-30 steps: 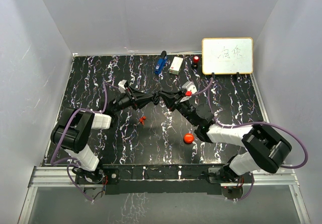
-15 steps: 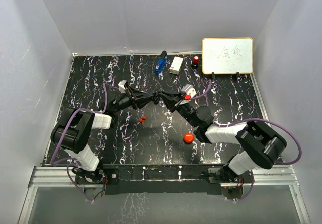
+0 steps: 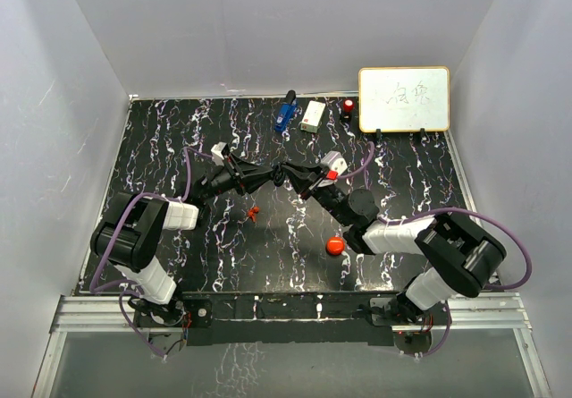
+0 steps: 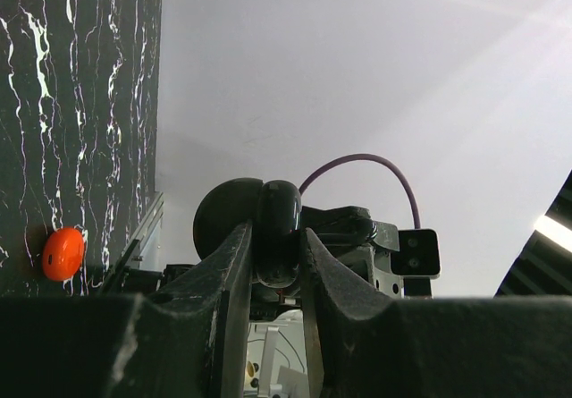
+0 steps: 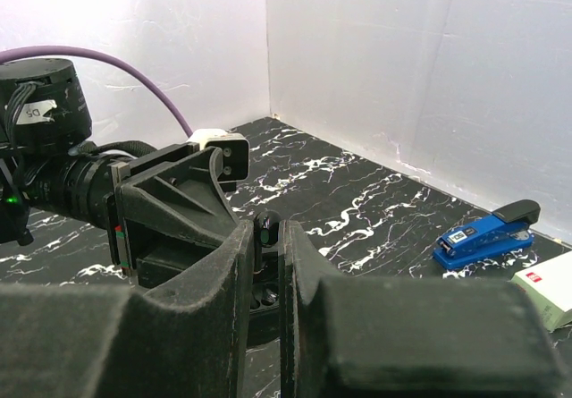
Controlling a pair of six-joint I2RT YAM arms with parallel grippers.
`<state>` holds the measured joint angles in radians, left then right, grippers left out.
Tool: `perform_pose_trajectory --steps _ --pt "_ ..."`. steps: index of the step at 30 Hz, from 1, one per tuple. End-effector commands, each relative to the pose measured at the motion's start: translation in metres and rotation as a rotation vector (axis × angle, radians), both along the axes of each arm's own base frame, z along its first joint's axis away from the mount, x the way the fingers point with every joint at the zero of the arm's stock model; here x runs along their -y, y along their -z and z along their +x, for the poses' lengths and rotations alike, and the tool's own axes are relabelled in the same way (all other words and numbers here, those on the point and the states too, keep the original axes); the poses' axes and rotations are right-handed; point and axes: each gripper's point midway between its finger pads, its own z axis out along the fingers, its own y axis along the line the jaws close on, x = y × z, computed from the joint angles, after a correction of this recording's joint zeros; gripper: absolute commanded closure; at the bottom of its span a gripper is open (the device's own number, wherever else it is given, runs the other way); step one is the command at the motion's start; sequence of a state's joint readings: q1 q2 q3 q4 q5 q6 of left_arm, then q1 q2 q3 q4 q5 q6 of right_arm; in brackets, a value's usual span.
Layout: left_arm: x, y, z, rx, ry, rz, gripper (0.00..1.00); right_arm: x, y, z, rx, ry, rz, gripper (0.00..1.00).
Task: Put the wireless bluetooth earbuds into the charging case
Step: Place the earbud in the charging case.
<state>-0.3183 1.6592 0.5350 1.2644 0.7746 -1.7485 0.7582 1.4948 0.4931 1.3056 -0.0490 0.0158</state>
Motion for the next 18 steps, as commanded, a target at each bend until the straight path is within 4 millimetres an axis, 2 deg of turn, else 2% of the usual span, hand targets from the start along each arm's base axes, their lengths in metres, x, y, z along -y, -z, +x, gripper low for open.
perform_pose_trajectory --steps 1,18 --pt "0.003 -0.027 -0.008 0.096 0.032 -0.043 1.0 0.004 -0.014 -0.001 0.071 0.016 0.023 1.0" --pt "0.004 -0.039 -0.011 0.122 0.039 -0.053 1.0 0.004 -0.006 0.0 0.067 0.018 0.005 1.0"
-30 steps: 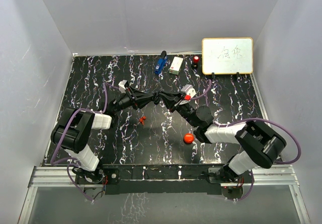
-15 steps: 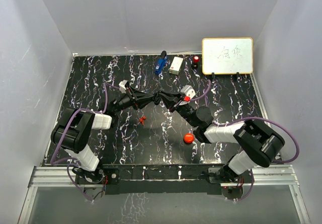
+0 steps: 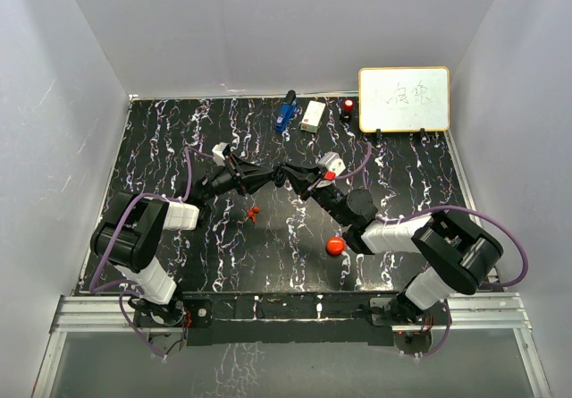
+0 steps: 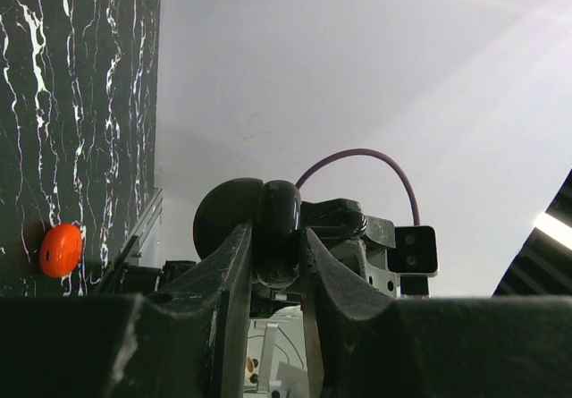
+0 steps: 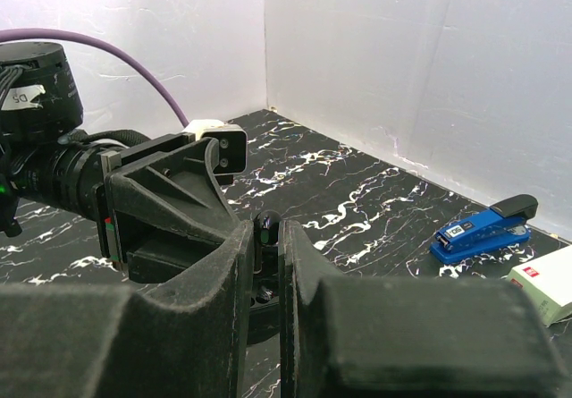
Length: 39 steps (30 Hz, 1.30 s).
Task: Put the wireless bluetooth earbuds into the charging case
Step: Place the earbud in the charging case.
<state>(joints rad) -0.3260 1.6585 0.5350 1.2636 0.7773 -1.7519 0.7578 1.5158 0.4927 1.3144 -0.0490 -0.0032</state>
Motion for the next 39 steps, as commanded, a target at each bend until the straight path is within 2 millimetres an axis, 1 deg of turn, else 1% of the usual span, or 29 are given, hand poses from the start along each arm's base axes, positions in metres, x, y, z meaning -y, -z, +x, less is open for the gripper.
perform_pose_trajectory --steps 1,12,23,39 --pt "0.001 -0.039 -0.009 0.124 0.028 -0.053 1.0 0.005 -0.011 -0.002 0.062 0.011 0.024 1.0" --pt "0.001 -0.046 -0.011 0.137 0.03 -0.058 1.0 0.005 -0.007 -0.001 0.063 0.019 0.014 1.0" --pt "0.001 -0.047 -0.013 0.138 0.032 -0.062 1.0 0.006 -0.005 -0.001 0.061 0.022 0.009 1.0" --pt "0.0 -0.052 -0.007 0.135 0.013 -0.084 1.0 0.006 -0.002 -0.004 0.061 0.01 0.0 1.0"
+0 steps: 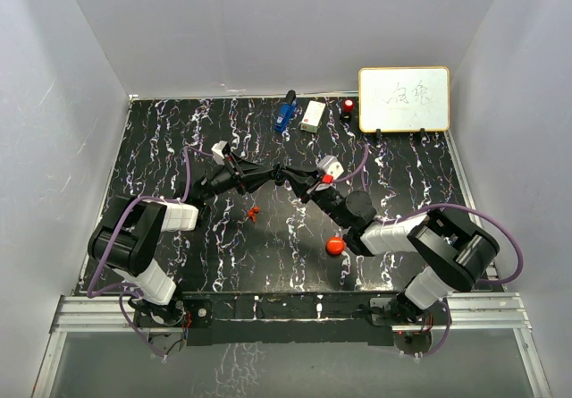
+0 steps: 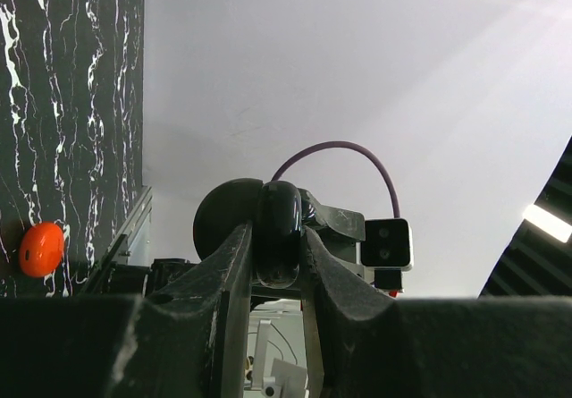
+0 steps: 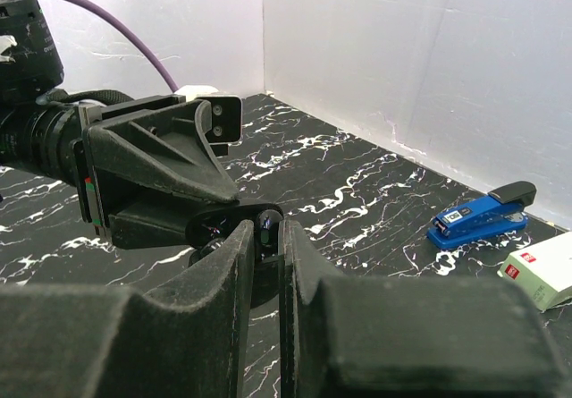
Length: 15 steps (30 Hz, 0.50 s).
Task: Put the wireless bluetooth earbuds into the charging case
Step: Place the earbud in the charging case.
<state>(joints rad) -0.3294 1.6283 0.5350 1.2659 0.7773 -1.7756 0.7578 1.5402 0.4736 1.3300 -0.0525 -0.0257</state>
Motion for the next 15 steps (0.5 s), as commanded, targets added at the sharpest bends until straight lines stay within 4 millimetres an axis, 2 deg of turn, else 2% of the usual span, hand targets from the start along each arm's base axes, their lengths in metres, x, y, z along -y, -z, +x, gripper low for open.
perform_pose_trajectory --steps 1,15 --pt "0.0004 -0.0406 -0.0029 0.125 0.007 -0.066 1.0 0.0055 -0.0157 -0.0047 0.065 0.004 0.033 1.0" --pt "0.0006 -0.0431 0.0006 0.126 0.0 -0.072 1.0 0.0076 -0.0136 -0.0079 0.056 -0.001 0.029 1.0"
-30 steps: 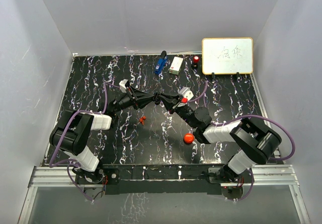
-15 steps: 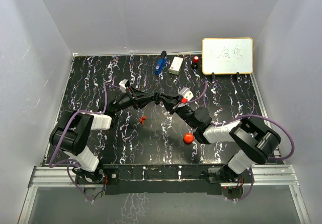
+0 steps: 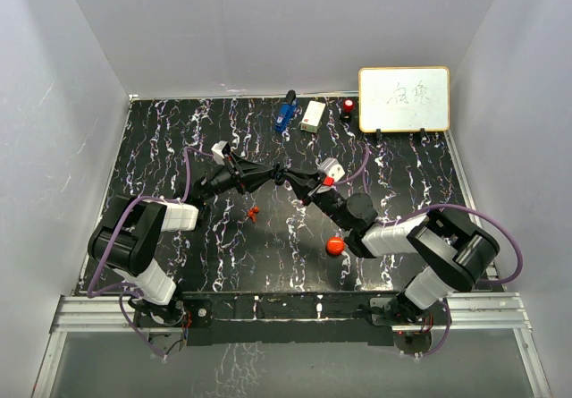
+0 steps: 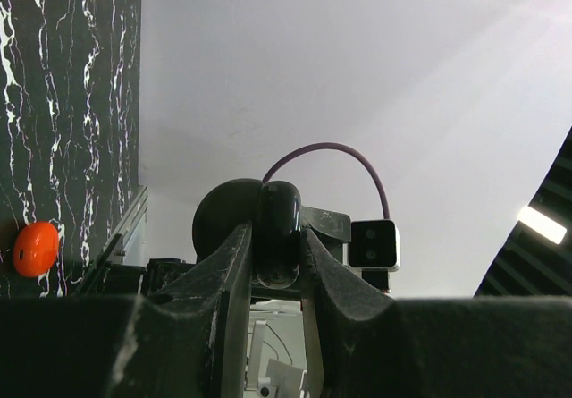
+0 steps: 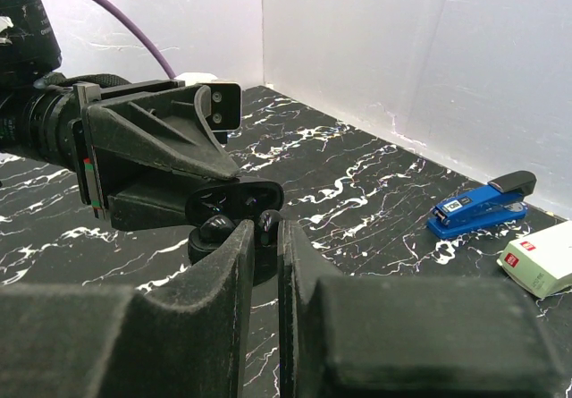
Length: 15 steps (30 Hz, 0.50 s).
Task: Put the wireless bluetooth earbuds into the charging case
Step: Place the earbud in the charging case.
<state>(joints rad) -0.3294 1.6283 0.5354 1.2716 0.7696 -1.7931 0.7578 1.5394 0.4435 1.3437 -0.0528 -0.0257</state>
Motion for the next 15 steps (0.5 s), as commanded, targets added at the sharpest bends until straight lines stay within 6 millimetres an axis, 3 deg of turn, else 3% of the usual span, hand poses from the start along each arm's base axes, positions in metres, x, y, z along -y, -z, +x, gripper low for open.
perform_pose_trajectory --steps 1,6,15 --pt "0.001 -0.04 -0.001 0.133 0.006 -0.06 1.0 0.004 -0.022 -0.004 0.065 -0.001 0.04 0.97" --pt "0.001 -0.04 0.0 0.134 0.005 -0.06 1.0 0.004 -0.024 -0.004 0.052 -0.003 0.054 0.75" --pt "0.001 -0.036 0.001 0.128 0.004 -0.058 1.0 0.013 -0.037 -0.003 0.049 0.034 0.098 0.62"
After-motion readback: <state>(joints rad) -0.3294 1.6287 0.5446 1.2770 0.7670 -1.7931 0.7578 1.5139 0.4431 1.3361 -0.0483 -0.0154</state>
